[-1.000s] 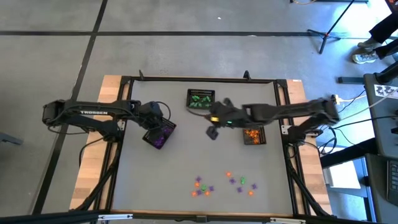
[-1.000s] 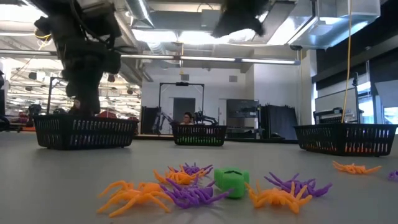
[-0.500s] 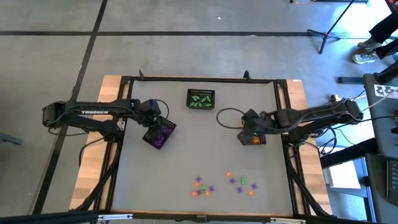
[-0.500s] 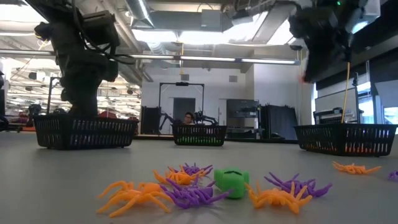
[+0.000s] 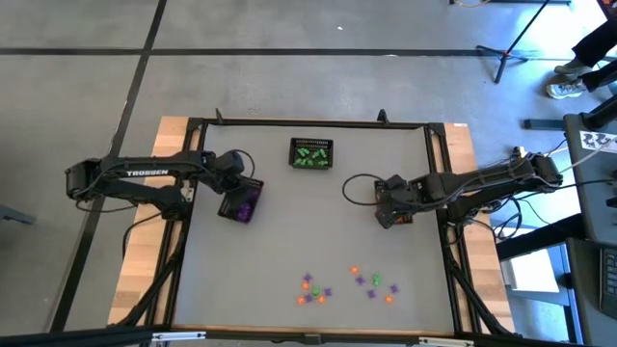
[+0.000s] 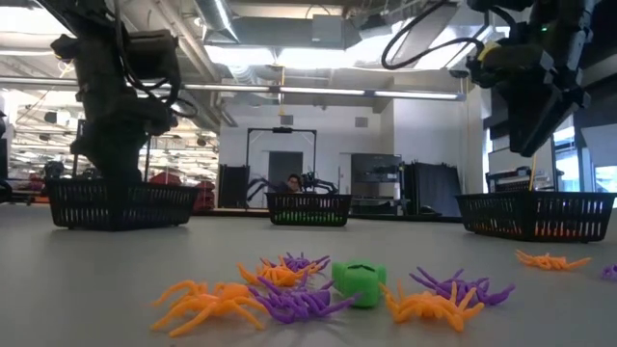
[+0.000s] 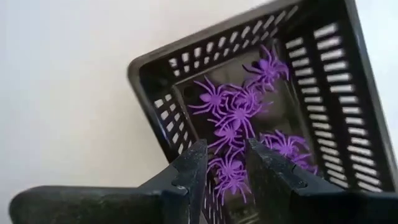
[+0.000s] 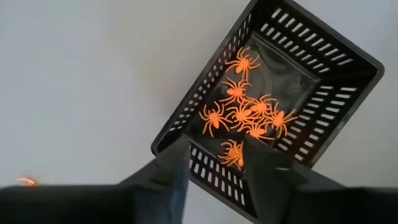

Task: Sort Halloween decoration
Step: Put the right green skeleton toy into the top bin, then put the violet spider toy into the left bin

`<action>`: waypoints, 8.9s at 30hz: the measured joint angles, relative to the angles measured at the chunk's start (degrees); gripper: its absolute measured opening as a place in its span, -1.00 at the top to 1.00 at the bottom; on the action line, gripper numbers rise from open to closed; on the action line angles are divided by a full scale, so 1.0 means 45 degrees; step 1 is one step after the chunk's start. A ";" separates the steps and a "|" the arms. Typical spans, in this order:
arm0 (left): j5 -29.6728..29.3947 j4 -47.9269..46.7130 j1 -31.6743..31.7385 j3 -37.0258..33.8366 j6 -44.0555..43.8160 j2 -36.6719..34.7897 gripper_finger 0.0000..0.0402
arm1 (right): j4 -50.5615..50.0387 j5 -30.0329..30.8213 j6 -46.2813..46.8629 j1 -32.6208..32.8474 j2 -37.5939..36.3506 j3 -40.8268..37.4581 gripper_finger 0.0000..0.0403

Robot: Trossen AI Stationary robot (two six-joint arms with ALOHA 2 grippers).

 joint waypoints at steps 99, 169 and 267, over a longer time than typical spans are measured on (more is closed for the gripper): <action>-0.4418 0.7193 -0.6844 0.3332 0.0831 -0.1889 0.49 | 0.7475 -0.3466 0.5815 0.5183 0.4595 -0.0313 0.82; -0.4846 0.7175 -0.6831 0.3327 0.1521 -0.1889 0.49 | 0.2829 -0.1192 0.2456 0.7715 0.3407 0.3323 0.31; -0.4998 0.7077 -0.6834 0.3327 0.0860 -0.1885 0.49 | 0.8176 -0.0934 0.9211 0.9243 0.4937 -0.1418 0.98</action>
